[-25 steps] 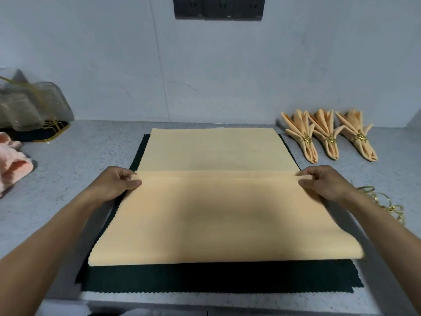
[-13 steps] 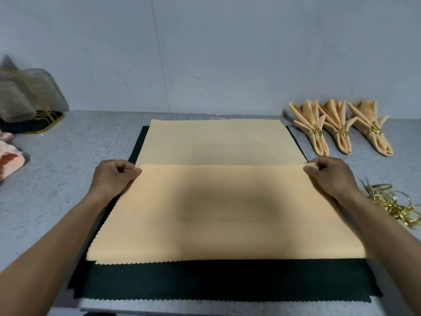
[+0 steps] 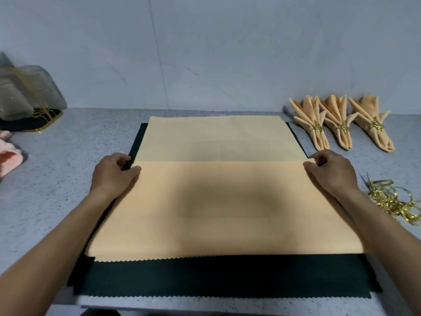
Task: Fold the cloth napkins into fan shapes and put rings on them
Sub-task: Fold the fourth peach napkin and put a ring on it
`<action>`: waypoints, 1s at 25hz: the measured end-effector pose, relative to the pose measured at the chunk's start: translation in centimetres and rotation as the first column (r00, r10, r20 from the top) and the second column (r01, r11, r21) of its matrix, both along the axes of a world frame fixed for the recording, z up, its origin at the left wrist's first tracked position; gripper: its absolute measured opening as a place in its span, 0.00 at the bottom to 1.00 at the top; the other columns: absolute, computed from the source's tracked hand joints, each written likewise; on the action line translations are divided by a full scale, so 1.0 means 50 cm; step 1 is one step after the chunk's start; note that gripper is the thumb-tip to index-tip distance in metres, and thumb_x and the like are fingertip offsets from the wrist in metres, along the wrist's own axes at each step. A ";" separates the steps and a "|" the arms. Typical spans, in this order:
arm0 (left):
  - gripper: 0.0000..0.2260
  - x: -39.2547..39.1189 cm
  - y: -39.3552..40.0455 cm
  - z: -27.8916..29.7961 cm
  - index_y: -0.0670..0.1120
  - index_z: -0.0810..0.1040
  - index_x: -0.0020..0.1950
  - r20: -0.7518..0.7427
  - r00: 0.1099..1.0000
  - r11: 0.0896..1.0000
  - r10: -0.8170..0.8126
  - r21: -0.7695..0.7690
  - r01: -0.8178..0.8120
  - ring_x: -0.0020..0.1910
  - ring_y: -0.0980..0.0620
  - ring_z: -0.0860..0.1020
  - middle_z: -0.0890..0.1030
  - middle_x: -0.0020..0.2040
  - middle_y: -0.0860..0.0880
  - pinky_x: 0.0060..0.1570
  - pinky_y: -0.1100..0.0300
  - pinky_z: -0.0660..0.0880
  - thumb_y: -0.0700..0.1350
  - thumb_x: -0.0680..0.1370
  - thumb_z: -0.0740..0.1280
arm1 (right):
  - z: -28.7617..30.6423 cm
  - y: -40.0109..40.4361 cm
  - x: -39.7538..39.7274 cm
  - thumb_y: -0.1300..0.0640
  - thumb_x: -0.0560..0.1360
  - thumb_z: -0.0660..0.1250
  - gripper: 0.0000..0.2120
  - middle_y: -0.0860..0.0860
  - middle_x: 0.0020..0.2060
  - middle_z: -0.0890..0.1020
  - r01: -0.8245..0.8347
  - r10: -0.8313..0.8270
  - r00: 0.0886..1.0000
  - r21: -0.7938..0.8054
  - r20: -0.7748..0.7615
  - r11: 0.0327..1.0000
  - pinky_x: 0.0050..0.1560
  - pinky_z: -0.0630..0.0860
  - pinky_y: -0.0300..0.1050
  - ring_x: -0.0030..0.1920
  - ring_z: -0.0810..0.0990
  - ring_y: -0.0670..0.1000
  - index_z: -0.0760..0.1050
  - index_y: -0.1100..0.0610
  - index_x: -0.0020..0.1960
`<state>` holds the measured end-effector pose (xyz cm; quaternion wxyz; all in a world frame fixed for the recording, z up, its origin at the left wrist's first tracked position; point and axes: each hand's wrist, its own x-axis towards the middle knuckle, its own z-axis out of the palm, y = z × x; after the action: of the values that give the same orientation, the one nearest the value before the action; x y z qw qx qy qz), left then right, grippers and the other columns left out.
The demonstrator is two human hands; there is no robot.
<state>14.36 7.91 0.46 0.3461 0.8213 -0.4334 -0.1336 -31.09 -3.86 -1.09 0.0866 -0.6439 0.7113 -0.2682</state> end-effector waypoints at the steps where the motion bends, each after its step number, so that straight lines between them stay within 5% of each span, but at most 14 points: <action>1: 0.06 -0.034 0.021 0.020 0.48 0.82 0.50 0.135 0.991 0.999 -0.028 0.034 0.023 0.49 0.46 0.78 0.80 0.45 0.52 0.56 0.49 0.75 0.47 0.75 0.70 | 0.012 0.015 0.011 0.51 0.76 0.68 0.12 0.55 0.51 0.80 0.027 -0.029 0.997 -0.035 -0.068 0.999 0.46 0.74 0.51 0.48 0.75 0.56 0.77 0.56 0.57; 4: 0.10 -0.172 0.104 0.041 0.48 0.82 0.56 0.362 0.884 0.955 -0.296 0.091 0.282 0.61 0.44 0.76 0.81 0.58 0.49 0.64 0.52 0.68 0.48 0.78 0.65 | 0.051 0.114 0.095 0.52 0.77 0.66 0.15 0.58 0.58 0.79 -0.044 0.031 0.996 -0.146 -0.087 0.988 0.54 0.72 0.55 0.56 0.74 0.61 0.75 0.55 0.62; 7: 0.21 -0.294 0.190 0.000 0.46 0.68 0.74 0.259 0.841 0.880 -0.474 0.124 0.458 0.76 0.51 0.61 0.66 0.75 0.52 0.74 0.59 0.51 0.50 0.83 0.54 | 0.047 0.271 0.246 0.51 0.79 0.59 0.17 0.54 0.61 0.79 -0.337 0.327 0.938 -0.075 -0.116 0.939 0.64 0.66 0.53 0.62 0.75 0.60 0.74 0.54 0.65; 10: 0.32 -0.344 0.243 -0.067 0.47 0.47 0.81 0.259 0.839 0.868 -0.478 0.286 0.406 0.79 0.53 0.43 0.45 0.81 0.50 0.74 0.58 0.37 0.56 0.77 0.34 | -0.022 0.393 0.347 0.46 0.83 0.43 0.27 0.53 0.80 0.50 -0.472 0.529 0.834 0.292 -0.156 0.832 0.78 0.42 0.54 0.79 0.47 0.55 0.48 0.54 0.80; 13: 0.34 -0.293 0.267 -0.100 0.52 0.36 0.80 0.423 0.813 0.893 -0.400 0.381 0.240 0.79 0.47 0.37 0.38 0.80 0.49 0.77 0.50 0.40 0.60 0.74 0.24 | -0.054 0.401 0.263 0.41 0.81 0.34 0.29 0.49 0.78 0.35 -0.367 0.444 0.868 0.316 -0.221 0.875 0.77 0.34 0.53 0.78 0.33 0.51 0.34 0.49 0.80; 19: 0.33 -0.182 0.322 -0.080 0.53 0.40 0.81 0.405 0.891 0.899 -0.204 0.438 0.006 0.79 0.41 0.42 0.43 0.81 0.44 0.76 0.45 0.43 0.63 0.77 0.33 | -0.065 0.375 0.000 0.36 0.76 0.27 0.37 0.51 0.80 0.43 -0.049 0.175 0.924 0.348 -0.341 0.936 0.78 0.44 0.53 0.79 0.41 0.54 0.41 0.51 0.81; 21: 0.33 -0.194 0.322 -0.080 0.52 0.40 0.81 0.386 0.899 0.899 -0.204 0.438 0.016 0.79 0.41 0.40 0.42 0.81 0.44 0.76 0.45 0.42 0.62 0.76 0.33 | -0.063 0.377 -0.006 0.39 0.78 0.30 0.35 0.54 0.80 0.47 -0.026 0.154 0.919 0.334 -0.363 0.942 0.78 0.46 0.55 0.79 0.44 0.55 0.45 0.53 0.80; 25: 0.35 -0.191 0.320 -0.087 0.52 0.34 0.79 0.374 0.909 0.907 -0.184 0.422 0.010 0.78 0.43 0.36 0.37 0.80 0.45 0.76 0.47 0.37 0.63 0.74 0.30 | -0.007 0.388 0.111 0.42 0.80 0.37 0.33 0.59 0.78 0.58 -0.173 0.167 0.883 0.026 -0.439 0.985 0.77 0.46 0.56 0.78 0.52 0.59 0.60 0.59 0.77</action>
<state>4.84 23.92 -3.87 0.0612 0.8621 -0.4986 -0.0662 -25.54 15.52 -1.44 -0.0574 -0.7482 0.6513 -0.1126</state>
